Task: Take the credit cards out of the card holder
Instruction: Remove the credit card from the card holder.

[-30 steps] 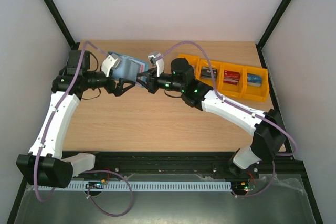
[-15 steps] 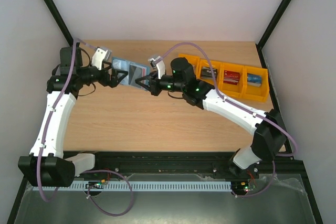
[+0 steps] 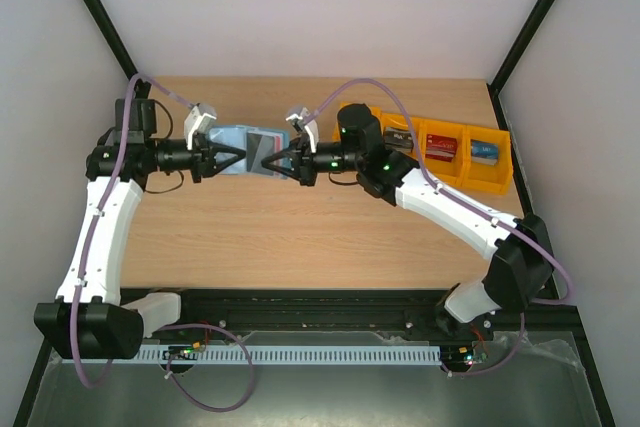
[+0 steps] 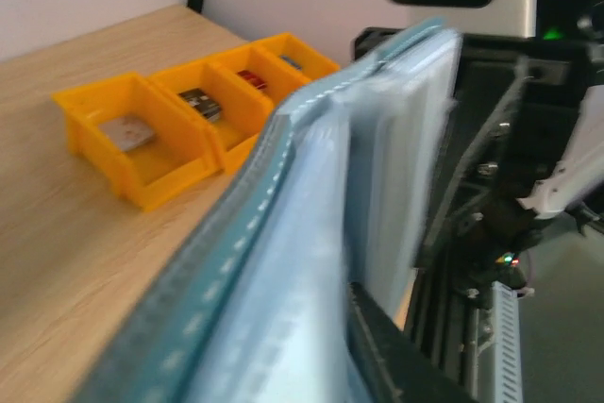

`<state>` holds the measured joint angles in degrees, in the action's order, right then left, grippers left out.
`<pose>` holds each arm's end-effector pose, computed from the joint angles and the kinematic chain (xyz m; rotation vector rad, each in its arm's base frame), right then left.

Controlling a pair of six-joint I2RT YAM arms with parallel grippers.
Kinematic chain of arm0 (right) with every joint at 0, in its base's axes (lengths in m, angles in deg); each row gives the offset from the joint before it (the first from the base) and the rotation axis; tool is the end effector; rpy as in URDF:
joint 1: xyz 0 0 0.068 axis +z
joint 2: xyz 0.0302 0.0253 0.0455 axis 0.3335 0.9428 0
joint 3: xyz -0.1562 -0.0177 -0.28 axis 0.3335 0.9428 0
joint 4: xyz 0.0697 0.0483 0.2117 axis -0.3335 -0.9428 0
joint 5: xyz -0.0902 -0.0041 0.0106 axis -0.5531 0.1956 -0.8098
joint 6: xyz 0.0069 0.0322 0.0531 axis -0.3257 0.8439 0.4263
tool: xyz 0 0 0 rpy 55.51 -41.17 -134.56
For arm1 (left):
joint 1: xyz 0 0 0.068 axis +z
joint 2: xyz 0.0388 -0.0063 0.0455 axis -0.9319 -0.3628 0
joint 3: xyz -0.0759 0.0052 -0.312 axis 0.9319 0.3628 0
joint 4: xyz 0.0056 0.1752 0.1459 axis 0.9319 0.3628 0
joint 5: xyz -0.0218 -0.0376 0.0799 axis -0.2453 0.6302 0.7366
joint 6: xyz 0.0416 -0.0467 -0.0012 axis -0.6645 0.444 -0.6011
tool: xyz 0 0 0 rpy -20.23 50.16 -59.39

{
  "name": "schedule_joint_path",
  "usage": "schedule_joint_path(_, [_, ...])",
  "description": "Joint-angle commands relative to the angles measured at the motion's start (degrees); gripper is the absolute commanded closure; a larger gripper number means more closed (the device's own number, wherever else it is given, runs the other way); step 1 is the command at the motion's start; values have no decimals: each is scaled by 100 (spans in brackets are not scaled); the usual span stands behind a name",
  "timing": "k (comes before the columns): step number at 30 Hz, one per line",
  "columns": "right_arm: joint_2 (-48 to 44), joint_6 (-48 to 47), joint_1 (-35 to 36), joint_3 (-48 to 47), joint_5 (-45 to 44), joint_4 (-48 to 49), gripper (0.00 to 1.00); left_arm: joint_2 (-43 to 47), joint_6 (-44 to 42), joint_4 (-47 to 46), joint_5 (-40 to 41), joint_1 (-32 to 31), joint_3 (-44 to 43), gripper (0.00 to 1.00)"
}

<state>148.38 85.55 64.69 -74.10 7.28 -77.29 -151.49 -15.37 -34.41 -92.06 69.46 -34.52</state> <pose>0.1952 0.2488 0.4221 -1.1537 1.5165 1.5013 0.1754 -0.0410 0.4200 0.9024 1.7590 -1.0043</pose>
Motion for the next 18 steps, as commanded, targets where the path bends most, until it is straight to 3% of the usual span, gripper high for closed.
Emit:
schedule_joint_path(1, [-217,-130,-6,35,487,380,90,97,-551,444,-724,-47,-14,95])
schedule_joint_path(4, [-284,-236,-42,124,449,386,69,105,-579,467,-786,-42,-55,98])
schedule_joint_path(6, [-367,-394,-152,237,431,340,61,106,-657,568,-832,0,-185,98])
schedule_joint_path(14, [-640,-1165,-531,376,458,-324,52,77,-1068,982,-878,59,-485,98])
schedule_joint_path(18, [-652,-1320,-547,346,147,-580,54,80,-1087,989,-840,59,-494,98])
